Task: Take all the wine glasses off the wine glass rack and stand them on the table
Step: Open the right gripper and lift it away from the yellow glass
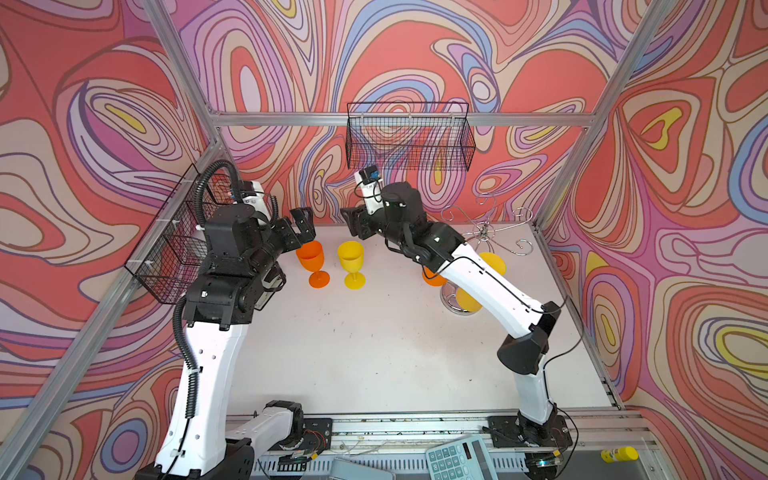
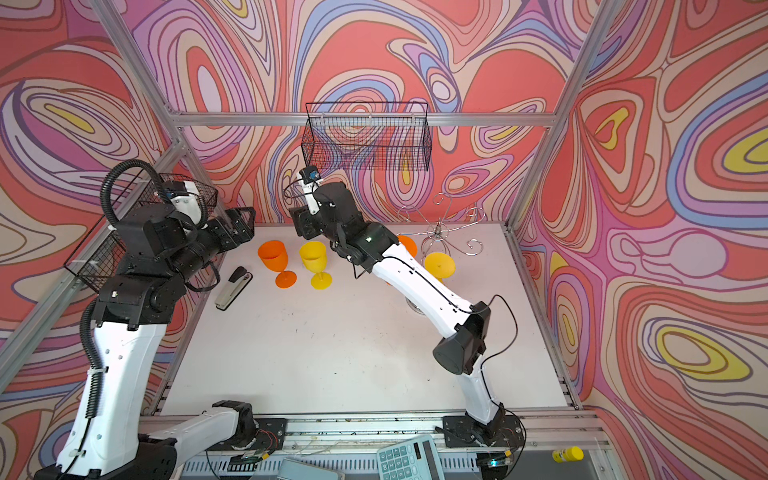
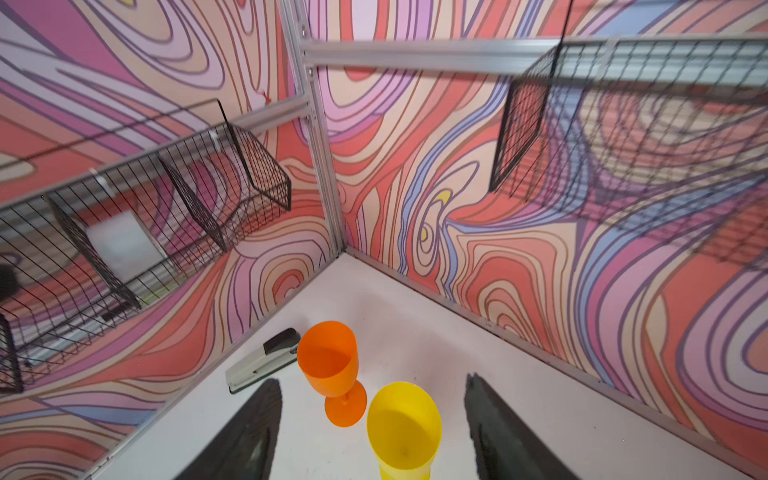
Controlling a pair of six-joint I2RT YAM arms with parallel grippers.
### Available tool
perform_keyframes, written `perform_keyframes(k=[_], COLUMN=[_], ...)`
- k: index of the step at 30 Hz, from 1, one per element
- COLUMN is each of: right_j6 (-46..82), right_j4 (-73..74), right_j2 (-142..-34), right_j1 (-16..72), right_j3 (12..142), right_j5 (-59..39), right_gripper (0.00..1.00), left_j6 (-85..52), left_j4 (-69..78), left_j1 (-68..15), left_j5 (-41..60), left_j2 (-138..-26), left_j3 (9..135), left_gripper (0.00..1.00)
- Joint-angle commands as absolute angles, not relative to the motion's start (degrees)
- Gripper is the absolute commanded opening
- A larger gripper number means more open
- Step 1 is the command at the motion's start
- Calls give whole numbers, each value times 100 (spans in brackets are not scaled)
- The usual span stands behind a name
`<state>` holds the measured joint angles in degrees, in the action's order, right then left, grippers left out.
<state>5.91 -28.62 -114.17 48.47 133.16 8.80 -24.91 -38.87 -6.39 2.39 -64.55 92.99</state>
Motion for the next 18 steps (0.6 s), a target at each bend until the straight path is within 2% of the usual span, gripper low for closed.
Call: perform_keyframes(k=[1, 9, 14, 18], right_j6=[719, 1433, 2165, 2884], right_j4=[-2804, -3642, -4470, -5214], right_j2=[-10792, -8765, -7499, -6700], right_j1=[4869, 4866, 4866, 4863], right_j3=[12964, 11296, 10511, 10260], right_j5=[1359, 2509, 3355, 3674], right_gripper=[72, 69, 66, 63], left_j6=[-2634, -3611, -3517, -3436], left_j4=[-4171, -3502, -3486, -3445], left_j1=[-650, -775, -1790, -2616], left_j5=[593, 2045, 1516, 1078], left_j2=[-6353, -6376, -6602, -6876], left_j3=[9217, 8102, 8185, 8377], left_gripper=[99, 95, 95, 94])
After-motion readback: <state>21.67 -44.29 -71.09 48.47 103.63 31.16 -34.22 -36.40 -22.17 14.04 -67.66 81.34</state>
